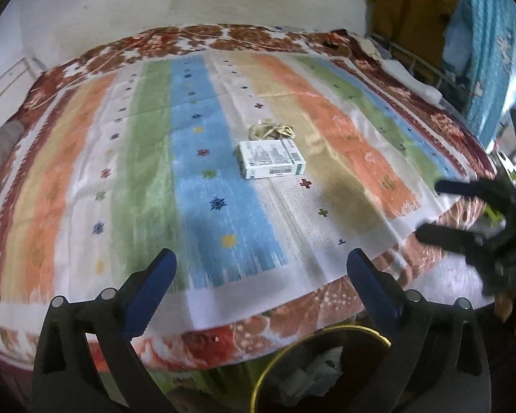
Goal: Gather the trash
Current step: 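Move both open tools back to the white-and-green box and gold wrapper, then close the left tool on the white-and-green box while the right tool grips the gold wrapper, then lift the box and wrapper with both tools and carry them over the bin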
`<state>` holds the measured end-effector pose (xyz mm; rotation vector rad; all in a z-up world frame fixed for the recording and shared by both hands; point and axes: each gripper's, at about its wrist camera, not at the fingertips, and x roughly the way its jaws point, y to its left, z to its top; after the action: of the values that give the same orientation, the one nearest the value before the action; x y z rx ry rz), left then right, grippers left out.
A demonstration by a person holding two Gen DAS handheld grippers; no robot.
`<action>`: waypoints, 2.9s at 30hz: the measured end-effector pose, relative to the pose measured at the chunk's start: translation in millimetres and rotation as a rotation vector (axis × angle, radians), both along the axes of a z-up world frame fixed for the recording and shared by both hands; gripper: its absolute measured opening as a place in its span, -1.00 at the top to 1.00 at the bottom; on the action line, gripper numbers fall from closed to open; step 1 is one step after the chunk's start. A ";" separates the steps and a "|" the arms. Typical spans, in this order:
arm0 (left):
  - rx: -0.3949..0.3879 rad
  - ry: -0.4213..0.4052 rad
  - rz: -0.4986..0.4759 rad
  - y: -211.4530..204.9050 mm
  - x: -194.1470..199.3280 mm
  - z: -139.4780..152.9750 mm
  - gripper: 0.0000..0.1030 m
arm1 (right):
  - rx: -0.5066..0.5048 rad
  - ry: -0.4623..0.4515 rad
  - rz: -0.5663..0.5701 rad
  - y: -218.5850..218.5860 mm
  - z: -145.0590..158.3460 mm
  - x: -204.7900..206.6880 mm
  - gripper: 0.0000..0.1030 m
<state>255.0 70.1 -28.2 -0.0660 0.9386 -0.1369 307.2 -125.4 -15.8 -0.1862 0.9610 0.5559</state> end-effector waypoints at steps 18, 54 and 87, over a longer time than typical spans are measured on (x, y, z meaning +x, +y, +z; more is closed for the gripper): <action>0.118 -0.078 -0.370 -24.8 89.7 -14.0 -0.89 | -0.039 -0.104 0.129 21.8 -15.9 103.9 -0.82; 0.283 0.167 -0.887 -49.0 231.9 -96.3 -0.89 | -0.098 0.093 0.350 82.1 -120.9 268.7 -0.17; 0.118 0.225 -0.193 15.6 105.4 -74.3 -0.43 | -0.015 0.011 0.150 34.7 -74.0 182.2 0.78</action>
<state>360.3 85.6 -102.5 0.1214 1.1752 -0.2563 489.3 -90.8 -89.8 -0.2699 0.9671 0.6879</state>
